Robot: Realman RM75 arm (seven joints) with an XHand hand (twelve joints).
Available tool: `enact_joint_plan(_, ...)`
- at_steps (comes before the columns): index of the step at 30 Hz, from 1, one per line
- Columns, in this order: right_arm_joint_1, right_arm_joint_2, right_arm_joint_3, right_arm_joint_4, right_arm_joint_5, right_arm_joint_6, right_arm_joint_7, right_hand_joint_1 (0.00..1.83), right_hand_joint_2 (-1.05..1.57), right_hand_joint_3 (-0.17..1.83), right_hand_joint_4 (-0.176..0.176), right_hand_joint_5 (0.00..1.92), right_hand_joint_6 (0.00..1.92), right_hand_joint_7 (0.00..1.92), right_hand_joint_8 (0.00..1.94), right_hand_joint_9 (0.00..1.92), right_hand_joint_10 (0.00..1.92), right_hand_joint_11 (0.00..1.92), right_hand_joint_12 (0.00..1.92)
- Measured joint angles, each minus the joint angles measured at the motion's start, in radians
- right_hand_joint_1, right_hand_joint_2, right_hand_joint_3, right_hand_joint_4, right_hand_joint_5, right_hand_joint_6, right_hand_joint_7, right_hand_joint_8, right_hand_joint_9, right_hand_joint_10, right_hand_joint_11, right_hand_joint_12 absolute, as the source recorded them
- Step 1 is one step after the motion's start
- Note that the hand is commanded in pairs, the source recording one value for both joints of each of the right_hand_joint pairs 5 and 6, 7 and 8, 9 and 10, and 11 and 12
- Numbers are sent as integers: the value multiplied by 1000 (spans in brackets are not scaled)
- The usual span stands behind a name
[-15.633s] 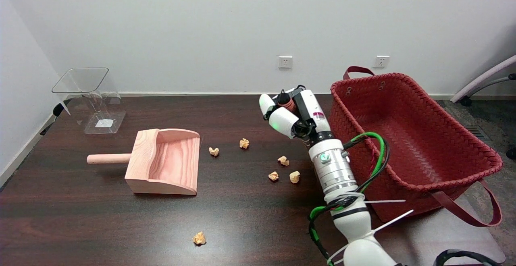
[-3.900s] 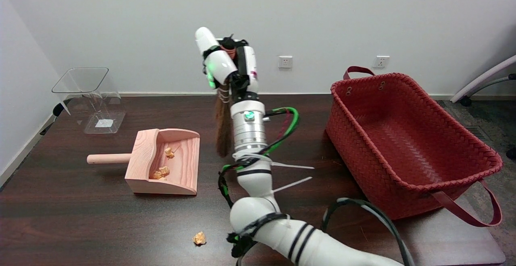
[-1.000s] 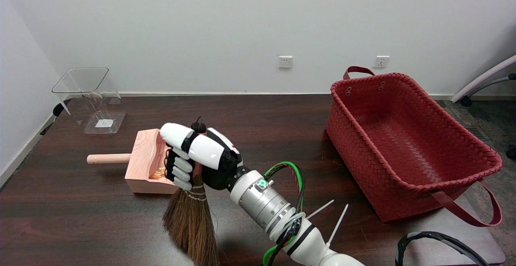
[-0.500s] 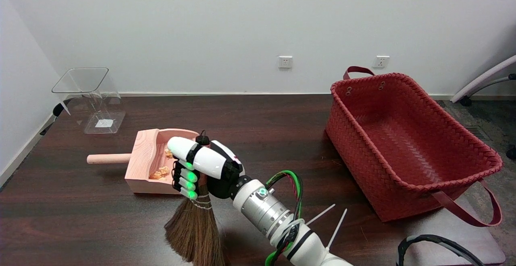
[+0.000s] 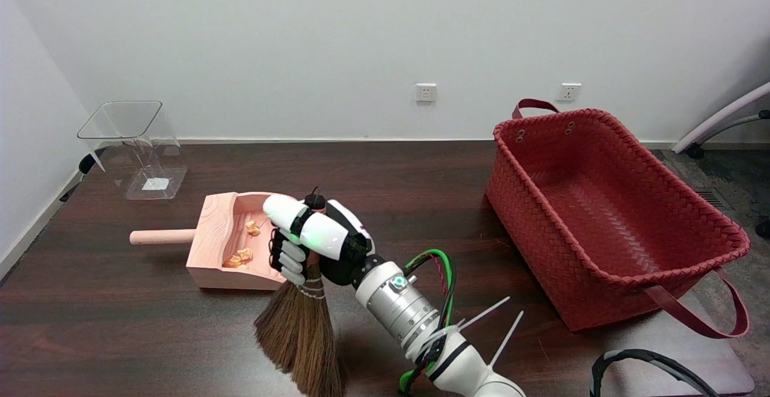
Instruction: Sweep the paper balls into the dustpan.
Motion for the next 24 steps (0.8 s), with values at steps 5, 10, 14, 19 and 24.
enact_joint_plan(5,13,1,6,-17,-44,31,32,820,1571,545,0,1920,1920,1920,1920,1920,1920,1920,1920)
enact_joint_plan(10,24,4,13,-30,-71,51,52,826,1571,560,0,1920,1920,1920,1920,1920,1920,1920,1920)
enact_joint_plan(14,31,9,19,-44,-87,66,65,833,1571,576,0,1920,1920,1920,1920,1920,1920,1920,1920)
enact_joint_plan(19,38,18,27,-63,-102,89,77,842,1571,594,0,1920,1920,1920,1920,1920,1920,1920,1920)
enact_joint_plan(24,46,32,33,-82,-111,109,87,846,1571,613,0,1920,1920,1920,1920,1920,1920,1920,1920)
